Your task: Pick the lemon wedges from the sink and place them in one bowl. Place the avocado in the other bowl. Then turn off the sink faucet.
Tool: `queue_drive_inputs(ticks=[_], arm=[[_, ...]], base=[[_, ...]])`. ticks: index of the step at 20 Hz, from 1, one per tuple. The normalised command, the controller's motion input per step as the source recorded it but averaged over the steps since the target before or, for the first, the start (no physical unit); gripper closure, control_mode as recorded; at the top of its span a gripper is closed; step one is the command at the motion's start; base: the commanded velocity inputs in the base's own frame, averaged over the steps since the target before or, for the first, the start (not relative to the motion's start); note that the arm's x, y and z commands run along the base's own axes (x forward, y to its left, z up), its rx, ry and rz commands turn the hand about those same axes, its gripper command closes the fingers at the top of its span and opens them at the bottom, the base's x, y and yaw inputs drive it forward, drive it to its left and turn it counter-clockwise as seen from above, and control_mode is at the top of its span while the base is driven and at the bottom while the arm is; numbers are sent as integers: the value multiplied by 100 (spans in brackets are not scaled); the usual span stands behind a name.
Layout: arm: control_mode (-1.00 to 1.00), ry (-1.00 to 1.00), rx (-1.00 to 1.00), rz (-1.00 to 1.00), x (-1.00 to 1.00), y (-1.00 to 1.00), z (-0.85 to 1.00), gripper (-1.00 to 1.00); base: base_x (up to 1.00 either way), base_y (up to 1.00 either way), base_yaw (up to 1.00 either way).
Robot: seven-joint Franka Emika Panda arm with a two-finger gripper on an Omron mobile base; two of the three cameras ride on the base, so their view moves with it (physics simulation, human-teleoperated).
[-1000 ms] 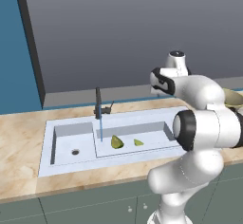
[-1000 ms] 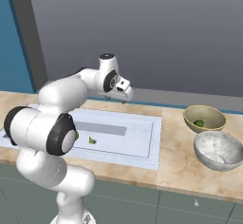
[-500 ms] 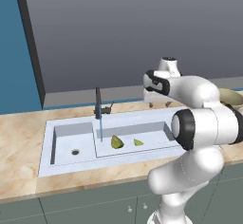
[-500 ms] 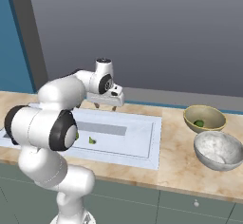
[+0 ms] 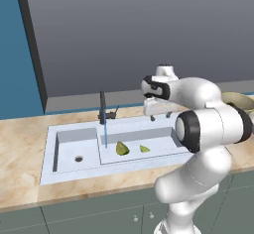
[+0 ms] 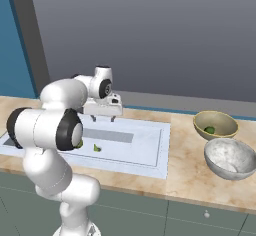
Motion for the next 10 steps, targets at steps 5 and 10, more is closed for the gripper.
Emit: queue_drive_inputs(ticks=[5, 10], arm=[[-100, -2, 0, 18, 0, 24, -49, -100], [-100, -1, 0, 17, 0, 19, -43, -100]], base=[[0, 0, 0], [0, 0, 0]])
